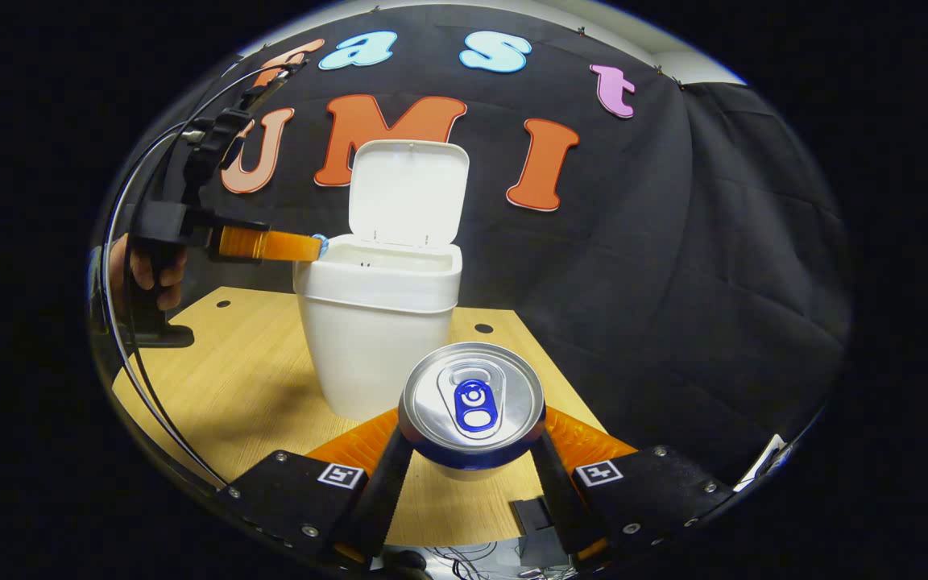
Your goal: Press the lid of the desktop garbage bin to open it, pick up the crumpled paper on the desktop and throw it into the bin, then pick up the pop can on the desktop and drop it into the bin, and finally close the garbage bin lid.
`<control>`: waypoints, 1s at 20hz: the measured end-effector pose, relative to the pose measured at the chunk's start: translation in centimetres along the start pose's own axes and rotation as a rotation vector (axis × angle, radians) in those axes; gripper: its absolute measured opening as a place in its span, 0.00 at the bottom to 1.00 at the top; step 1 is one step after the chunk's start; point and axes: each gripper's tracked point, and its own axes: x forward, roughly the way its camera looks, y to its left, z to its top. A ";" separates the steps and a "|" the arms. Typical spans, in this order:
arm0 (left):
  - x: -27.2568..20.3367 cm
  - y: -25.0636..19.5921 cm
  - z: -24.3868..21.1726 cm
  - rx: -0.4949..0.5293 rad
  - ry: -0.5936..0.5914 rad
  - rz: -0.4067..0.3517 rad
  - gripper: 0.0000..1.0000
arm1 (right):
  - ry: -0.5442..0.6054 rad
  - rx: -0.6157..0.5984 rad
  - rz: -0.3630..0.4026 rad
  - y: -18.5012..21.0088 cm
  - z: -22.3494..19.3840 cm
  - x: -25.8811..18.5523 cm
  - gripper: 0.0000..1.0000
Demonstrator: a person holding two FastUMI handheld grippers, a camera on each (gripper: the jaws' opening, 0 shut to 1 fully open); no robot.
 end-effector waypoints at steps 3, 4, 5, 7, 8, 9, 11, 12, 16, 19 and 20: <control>-0.2 0.2 0.0 0.014 -0.004 -0.001 0.15 | -0.028 -0.019 -0.013 -0.6 2.0 0.6 0.80; -0.2 0.2 0.0 0.016 -0.004 -0.001 0.15 | -0.039 -0.023 -0.015 -0.8 2.8 0.9 0.80; -0.2 0.3 -0.1 0.018 -0.004 0.001 0.18 | -0.049 -0.025 -0.013 -0.8 3.4 0.9 0.80; -0.3 0.4 0.0 0.020 -0.008 0.001 0.22 | -0.073 -0.038 -0.018 -1.1 4.5 0.9 0.80; -0.4 0.5 0.0 0.022 -0.008 0.002 0.27 | -0.083 -0.047 -0.021 -1.3 5.3 1.4 0.81; -0.3 0.4 0.0 0.027 -0.010 -0.004 0.22 | -0.088 -0.056 -0.019 -1.3 6.1 2.0 0.81; -0.3 0.5 0.0 0.040 -0.010 0.002 0.30 | -0.101 -0.064 -0.014 -1.0 7.0 2.3 0.81; -0.3 0.6 0.1 0.044 -0.012 0.002 0.33 | -0.109 -0.067 -0.008 -0.9 7.5 2.4 0.80; -0.7 1.2 0.0 0.044 -0.019 0.012 0.56 | -0.147 -0.088 0.006 -0.3 10.3 2.8 0.81; -1.2 1.7 0.0 0.053 -0.022 0.022 0.74 | -0.159 -0.102 0.010 -0.1 11.9 3.5 0.80; -1.4 1.8 0.0 0.054 -0.022 0.025 0.79 | -0.168 -0.104 0.019 0.1 12.5 3.7 0.80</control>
